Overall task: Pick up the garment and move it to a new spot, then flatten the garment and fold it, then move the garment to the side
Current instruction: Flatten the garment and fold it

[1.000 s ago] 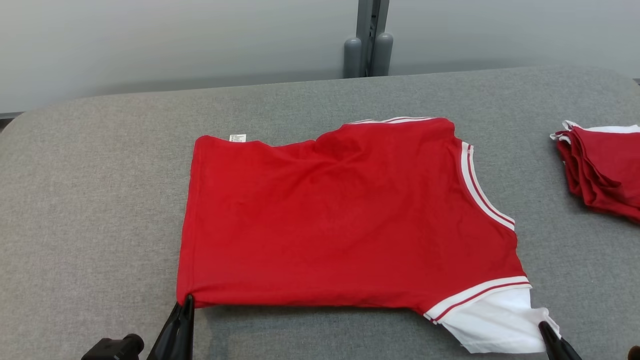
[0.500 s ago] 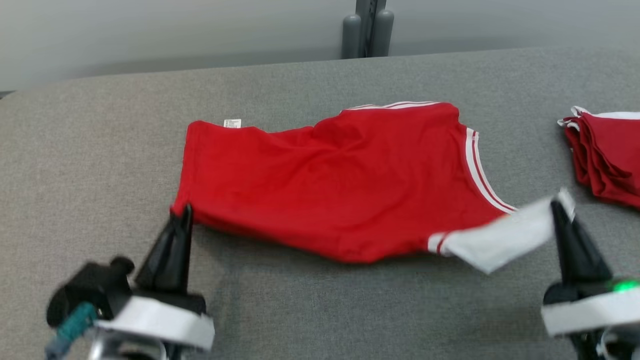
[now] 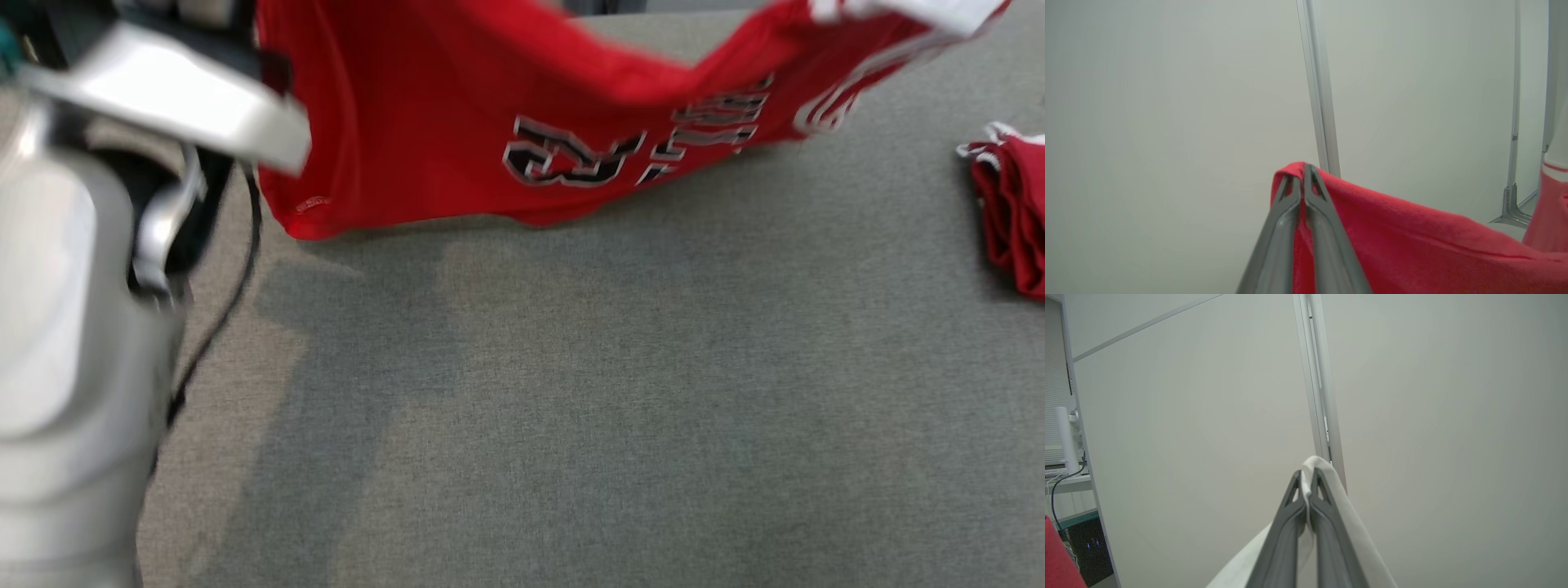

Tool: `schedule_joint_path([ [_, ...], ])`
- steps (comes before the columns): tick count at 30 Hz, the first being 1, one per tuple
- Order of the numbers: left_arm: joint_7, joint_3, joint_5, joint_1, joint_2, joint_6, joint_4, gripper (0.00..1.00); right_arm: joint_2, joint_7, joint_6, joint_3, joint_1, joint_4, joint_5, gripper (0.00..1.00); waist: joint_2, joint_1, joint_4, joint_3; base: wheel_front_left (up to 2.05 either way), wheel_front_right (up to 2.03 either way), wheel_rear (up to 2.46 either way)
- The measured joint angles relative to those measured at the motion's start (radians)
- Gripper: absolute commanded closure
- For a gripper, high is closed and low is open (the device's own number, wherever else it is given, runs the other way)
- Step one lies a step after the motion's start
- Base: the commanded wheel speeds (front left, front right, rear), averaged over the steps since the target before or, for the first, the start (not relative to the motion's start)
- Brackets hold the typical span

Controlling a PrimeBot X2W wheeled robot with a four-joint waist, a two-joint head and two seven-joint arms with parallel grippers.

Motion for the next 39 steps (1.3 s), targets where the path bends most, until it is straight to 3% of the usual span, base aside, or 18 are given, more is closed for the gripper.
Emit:
schedule_joint_path([
  [5, -0.038, -0.012, 0.015, -0.318, -0.038, -0.038, 0.231, 1.00, -0.035, -0.063, 0.000, 0.037, -0.331, 0.198, 0.012, 1.00, 0.0000, 0.0000, 0.008, 0.071, 0.00, 0.00, 0.00],
  [11, -0.166, -0.025, 0.063, -0.643, -0.072, -0.055, 0.511, 1.00, -0.040, -0.175, 0.000, 0.073, -0.679, 0.456, 0.016, 1.00, 0.0000, 0.0000, 0.023, 0.142, 0.00, 0.00, 0.00],
  [17, -0.282, -0.021, 0.087, -0.821, -0.077, -0.050, 0.746, 1.00, 0.002, -0.259, 0.000, 0.153, -0.906, 0.656, 0.019, 1.00, 0.0000, 0.0000, 0.020, 0.135, 0.00, 0.00, 0.00],
  [23, -0.335, 0.001, 0.062, -0.909, -0.084, -0.055, 0.903, 1.00, 0.049, -0.281, 0.000, 0.201, -0.985, 0.779, 0.026, 1.00, 0.0000, 0.0000, 0.010, 0.141, 0.00, 0.00, 0.00],
  [27, -0.349, 0.002, 0.034, -0.891, -0.109, -0.074, 1.011, 1.00, 0.086, -0.281, 0.000, 0.275, -0.948, 0.857, 0.064, 1.00, 0.0000, 0.0000, 0.002, 0.172, 0.00, 0.00, 0.00],
  [33, -0.358, 0.018, -0.032, -0.714, -0.123, -0.099, 1.194, 1.00, 0.109, -0.285, 0.000, 0.411, -0.698, 0.896, 0.157, 1.00, 0.0000, 0.0000, -0.016, 0.207, 0.00, 0.00, 0.00],
  [39, -0.384, 0.054, -0.091, -0.439, -0.147, -0.109, 1.209, 1.00, 0.086, -0.287, 0.000, 0.439, -0.312, 0.751, 0.256, 1.00, 0.0000, 0.0000, -0.011, 0.178, 0.00, 0.00, 0.00],
])
